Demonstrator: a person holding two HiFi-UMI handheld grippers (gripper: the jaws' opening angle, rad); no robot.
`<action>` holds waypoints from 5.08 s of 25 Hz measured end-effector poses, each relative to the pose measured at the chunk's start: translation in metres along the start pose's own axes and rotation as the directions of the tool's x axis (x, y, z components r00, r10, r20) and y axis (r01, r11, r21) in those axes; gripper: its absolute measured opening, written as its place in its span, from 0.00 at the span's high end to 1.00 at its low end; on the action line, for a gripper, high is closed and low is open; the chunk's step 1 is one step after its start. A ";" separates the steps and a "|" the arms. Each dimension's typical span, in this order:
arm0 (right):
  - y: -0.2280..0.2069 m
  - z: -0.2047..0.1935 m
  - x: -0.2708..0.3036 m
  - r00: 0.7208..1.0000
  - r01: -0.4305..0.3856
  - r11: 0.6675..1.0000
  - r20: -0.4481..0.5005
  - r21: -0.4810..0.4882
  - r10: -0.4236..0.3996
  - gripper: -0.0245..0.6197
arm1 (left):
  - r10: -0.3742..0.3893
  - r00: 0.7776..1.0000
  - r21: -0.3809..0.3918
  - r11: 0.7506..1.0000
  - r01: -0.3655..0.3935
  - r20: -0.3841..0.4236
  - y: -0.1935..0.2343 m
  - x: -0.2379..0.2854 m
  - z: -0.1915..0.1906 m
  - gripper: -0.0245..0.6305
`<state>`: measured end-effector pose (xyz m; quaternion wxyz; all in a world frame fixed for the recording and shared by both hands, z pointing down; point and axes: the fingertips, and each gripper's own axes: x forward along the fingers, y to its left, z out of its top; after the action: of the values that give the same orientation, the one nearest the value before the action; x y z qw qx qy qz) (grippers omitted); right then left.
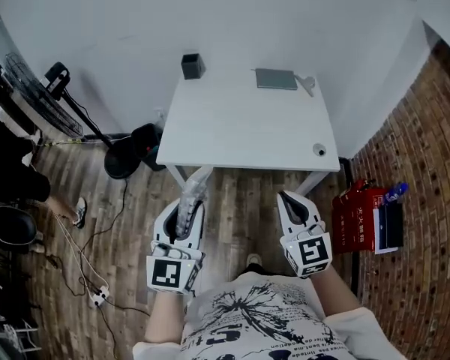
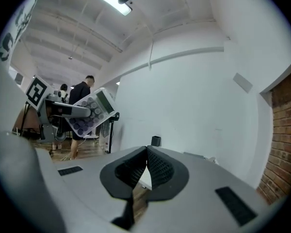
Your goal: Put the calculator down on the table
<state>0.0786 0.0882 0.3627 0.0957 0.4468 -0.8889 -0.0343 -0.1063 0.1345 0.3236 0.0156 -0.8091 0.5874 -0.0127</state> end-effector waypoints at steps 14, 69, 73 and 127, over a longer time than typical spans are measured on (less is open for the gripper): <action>-0.118 0.007 0.126 0.998 -0.057 0.998 0.030 0.041 0.056 0.94 | -0.003 1.000 -0.007 1.000 0.003 0.017 0.018 0.175 -0.004 0.74; -0.217 -0.165 0.387 0.953 0.012 0.976 -0.299 0.217 0.054 0.94 | -0.211 0.849 -0.324 0.945 0.050 -0.485 0.103 0.456 -0.288 0.70; -0.216 -0.163 0.385 0.954 0.003 0.977 -0.294 0.211 0.061 0.94 | -0.189 0.846 -0.338 0.941 0.011 -0.499 0.114 0.453 -0.291 0.66; -0.220 0.001 0.353 0.999 0.040 0.998 -0.031 0.057 -0.038 0.94 | -0.243 0.960 0.045 0.967 0.251 -0.139 0.142 0.422 -0.042 0.94</action>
<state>0.0463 -0.3263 0.3785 0.0954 0.4671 -0.8790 -0.0041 -0.1119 -0.3114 0.3606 0.0000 -0.8725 0.4808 -0.0866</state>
